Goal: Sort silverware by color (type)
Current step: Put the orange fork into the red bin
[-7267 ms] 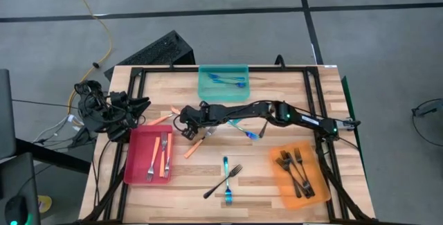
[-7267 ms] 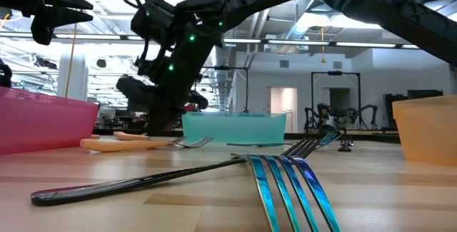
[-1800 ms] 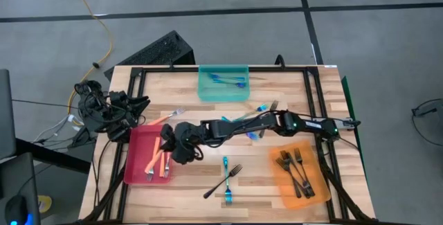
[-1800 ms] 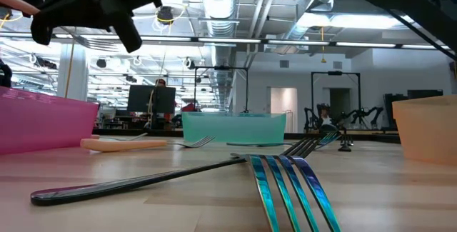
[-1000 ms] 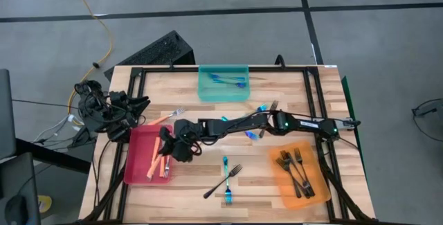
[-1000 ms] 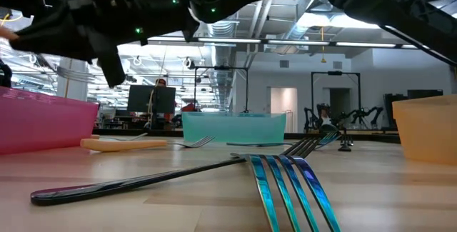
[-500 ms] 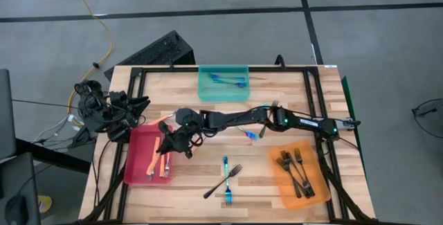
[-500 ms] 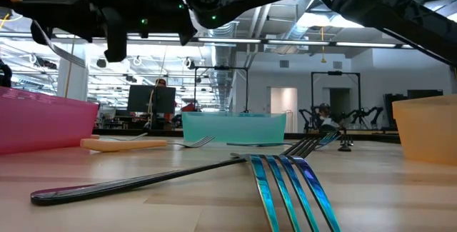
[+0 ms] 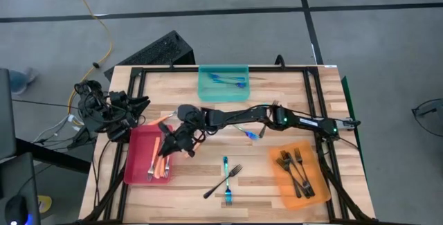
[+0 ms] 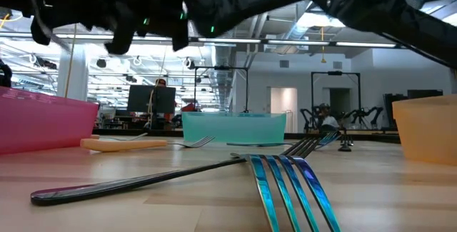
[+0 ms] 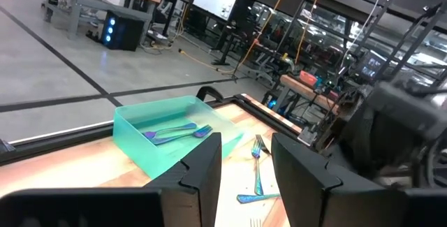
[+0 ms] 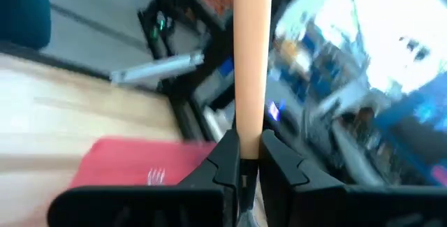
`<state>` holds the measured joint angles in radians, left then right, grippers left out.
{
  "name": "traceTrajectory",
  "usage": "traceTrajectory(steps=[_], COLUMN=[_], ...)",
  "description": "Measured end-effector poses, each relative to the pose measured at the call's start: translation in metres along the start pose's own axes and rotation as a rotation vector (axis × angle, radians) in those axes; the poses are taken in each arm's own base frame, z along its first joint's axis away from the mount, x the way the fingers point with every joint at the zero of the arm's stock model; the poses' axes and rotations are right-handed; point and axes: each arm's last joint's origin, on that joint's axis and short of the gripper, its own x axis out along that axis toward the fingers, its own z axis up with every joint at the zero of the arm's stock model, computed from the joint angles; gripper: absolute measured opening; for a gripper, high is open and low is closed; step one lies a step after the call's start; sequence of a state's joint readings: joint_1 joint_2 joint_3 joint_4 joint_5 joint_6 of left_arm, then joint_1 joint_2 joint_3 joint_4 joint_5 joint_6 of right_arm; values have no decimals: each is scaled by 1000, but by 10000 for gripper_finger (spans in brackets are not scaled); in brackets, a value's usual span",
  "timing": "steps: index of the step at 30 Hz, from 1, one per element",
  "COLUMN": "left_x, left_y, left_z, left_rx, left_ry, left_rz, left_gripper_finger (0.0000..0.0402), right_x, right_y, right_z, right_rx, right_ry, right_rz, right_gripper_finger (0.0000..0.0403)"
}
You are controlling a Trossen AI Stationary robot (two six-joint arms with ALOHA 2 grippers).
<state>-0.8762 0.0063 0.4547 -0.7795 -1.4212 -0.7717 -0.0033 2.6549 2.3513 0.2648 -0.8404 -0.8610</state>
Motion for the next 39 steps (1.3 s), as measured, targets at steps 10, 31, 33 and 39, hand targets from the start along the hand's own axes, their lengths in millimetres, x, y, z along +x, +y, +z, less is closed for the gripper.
traceTrajectory(steps=[10,31,33,39], left_x=[0,0,0,0], left_y=[0,0,0,0], left_z=[0,0,0,0], left_rx=[0,0,-1,-2], left_ry=[-1,-3,-3,-3], left_rz=[2,3,3,3], left_gripper_finger=[112,112,112,112], right_x=[-2,-6,-7,-3], right_y=[23,32,34,42], right_z=[-45,-62,-65,-66], right_rx=[48,-221,-245,-350], right_ry=[22,239,269,368], right_rz=[-132,-64,-37,10], right_gripper_finger=[53,53,53,53])
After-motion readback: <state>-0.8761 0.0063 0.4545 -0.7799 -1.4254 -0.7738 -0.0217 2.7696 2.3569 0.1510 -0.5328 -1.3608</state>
